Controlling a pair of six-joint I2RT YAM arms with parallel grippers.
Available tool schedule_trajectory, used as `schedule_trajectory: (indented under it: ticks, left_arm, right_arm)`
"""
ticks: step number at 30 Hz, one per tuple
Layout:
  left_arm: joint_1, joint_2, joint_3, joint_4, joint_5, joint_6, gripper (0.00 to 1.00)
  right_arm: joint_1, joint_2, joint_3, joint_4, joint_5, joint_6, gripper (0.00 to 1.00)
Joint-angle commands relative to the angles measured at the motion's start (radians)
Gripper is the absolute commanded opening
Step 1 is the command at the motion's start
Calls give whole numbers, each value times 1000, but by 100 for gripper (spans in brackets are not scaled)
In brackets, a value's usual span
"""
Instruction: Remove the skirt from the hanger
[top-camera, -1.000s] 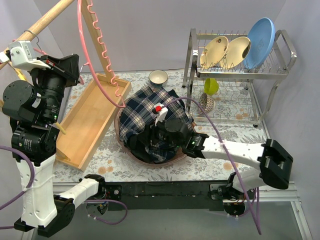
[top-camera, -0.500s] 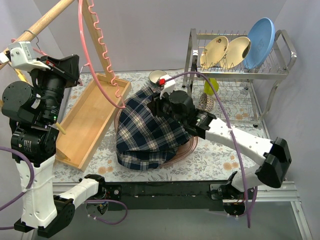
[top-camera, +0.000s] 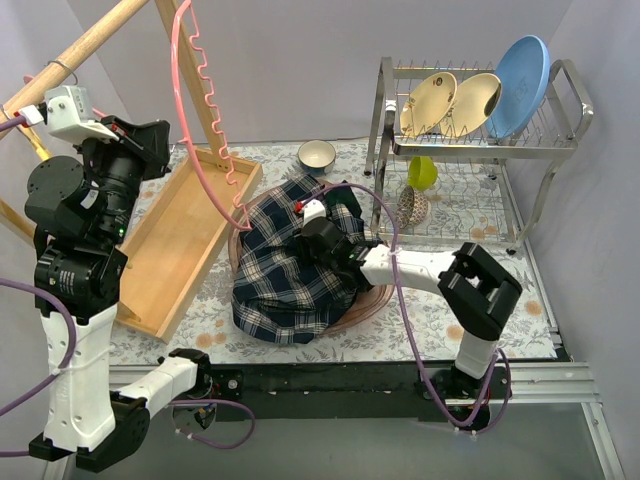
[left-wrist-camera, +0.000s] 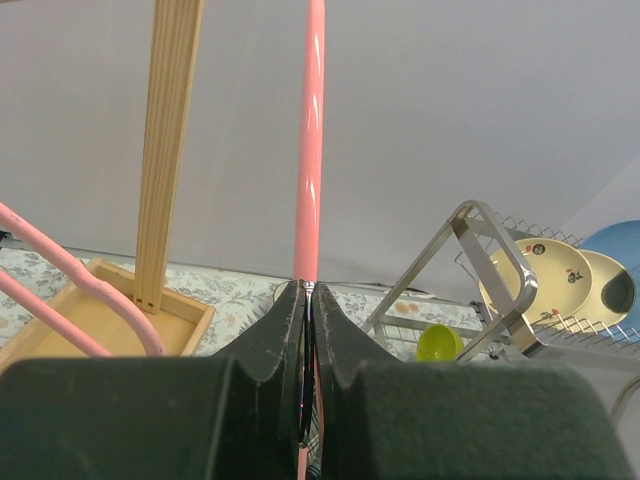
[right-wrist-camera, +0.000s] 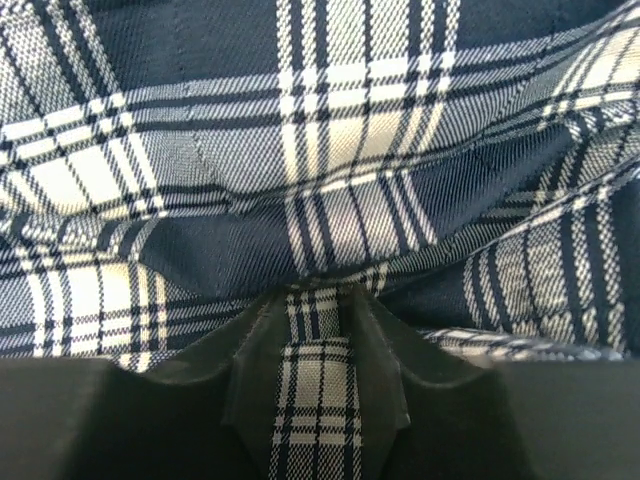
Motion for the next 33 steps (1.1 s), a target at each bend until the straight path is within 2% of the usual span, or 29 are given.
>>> schedule_trajectory:
  ticks: [1, 3, 5, 8, 9, 10, 12, 15, 16, 17, 20, 26, 29, 32, 33]
  left_arm:
    - [0, -18, 20, 13, -22, 9, 0]
    - [-2, -15, 28, -3, -25, -14, 0]
    - [-2, -10, 39, -29, -42, -43, 0]
    - [-2, 16, 78, -90, -71, -108, 0]
    - [-2, 23, 91, -108, -86, -122, 0]
    - [-2, 40, 111, -124, -98, -146, 0]
    - [-2, 50, 123, -156, -122, -168, 0]
    - [0, 54, 125, -167, -123, -206, 0]
    - [-2, 54, 125, -167, -123, -212, 0]
    - [-2, 57, 129, -170, -125, -224, 0]
    - [-2, 73, 163, -187, -132, -243, 0]
    - [0, 86, 203, -201, -129, -266, 0]
    - [0, 89, 206, -208, -131, -264, 0]
    - [0, 88, 201, -221, -128, -263, 0]
    - [-2, 86, 197, -221, -128, -266, 0]
  right_arm:
    - [24, -79, 54, -247, 18, 21, 46]
    - [26, -168, 62, -270, 36, 14, 54]
    - [27, -231, 60, -265, 53, -16, 57]
    - [65, -329, 101, -223, 108, -135, 65]
    - [81, -370, 103, -187, 128, -251, 70]
    - [101, -391, 92, -64, 131, -307, 71]
    - [150, -441, 56, 55, 116, -447, 75]
    - [219, -483, -7, 283, 69, -561, 87]
    - [240, -481, -32, 332, 72, -660, 88]
    - [280, -468, -32, 403, 78, -698, 88]
    - [337, -408, -14, 475, 101, -828, 88]
    - [362, -279, 84, 529, 223, -937, 86]
    - [362, -245, 101, 557, 242, -957, 81]
    - [362, -213, 129, 594, 291, -1003, 59]
    - [362, -208, 140, 606, 317, -1026, 45]
